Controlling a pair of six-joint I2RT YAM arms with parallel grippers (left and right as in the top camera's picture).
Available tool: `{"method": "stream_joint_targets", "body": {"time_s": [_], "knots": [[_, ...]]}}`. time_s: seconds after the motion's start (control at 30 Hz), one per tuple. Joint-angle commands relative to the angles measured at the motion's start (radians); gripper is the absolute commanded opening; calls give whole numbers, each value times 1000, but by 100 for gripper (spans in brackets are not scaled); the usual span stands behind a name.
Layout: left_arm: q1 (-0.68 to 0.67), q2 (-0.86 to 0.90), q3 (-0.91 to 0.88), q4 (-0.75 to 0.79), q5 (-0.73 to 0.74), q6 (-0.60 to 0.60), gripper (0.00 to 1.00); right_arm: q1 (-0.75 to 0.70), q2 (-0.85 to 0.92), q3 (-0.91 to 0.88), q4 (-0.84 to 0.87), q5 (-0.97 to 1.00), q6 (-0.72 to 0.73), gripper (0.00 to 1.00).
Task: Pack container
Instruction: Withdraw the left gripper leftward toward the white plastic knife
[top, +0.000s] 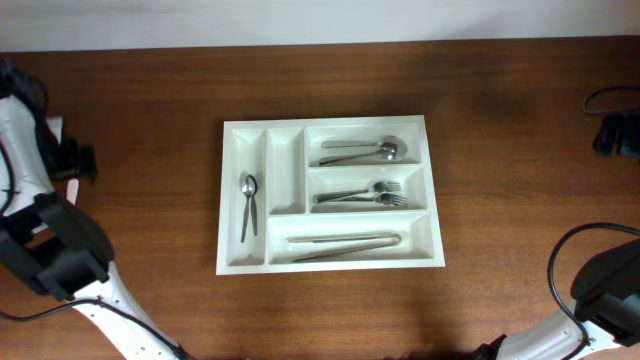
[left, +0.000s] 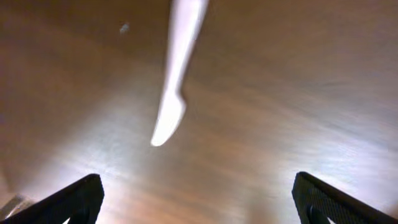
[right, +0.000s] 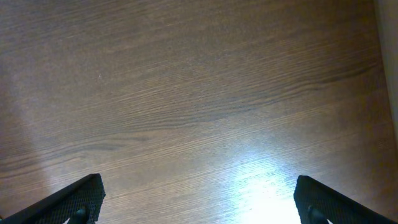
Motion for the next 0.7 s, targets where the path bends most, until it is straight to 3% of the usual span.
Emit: {"method": "stream_joint_targets", "body": {"time_s": [0.0, 0.13, 0.3, 0.67], "knots": [[47, -17, -47, 27, -80, 21, 99, -6, -2, 0, 0, 2, 8, 99], [81, -17, -52, 61, 70, 31, 99, -6, -2, 0, 0, 2, 8, 99], [101, -17, -52, 107, 233, 147, 99, -6, -2, 0, 0, 2, 8, 99], [103, -17, -53, 166, 249, 304, 99, -6, -2, 0, 0, 2, 8, 99]]}}
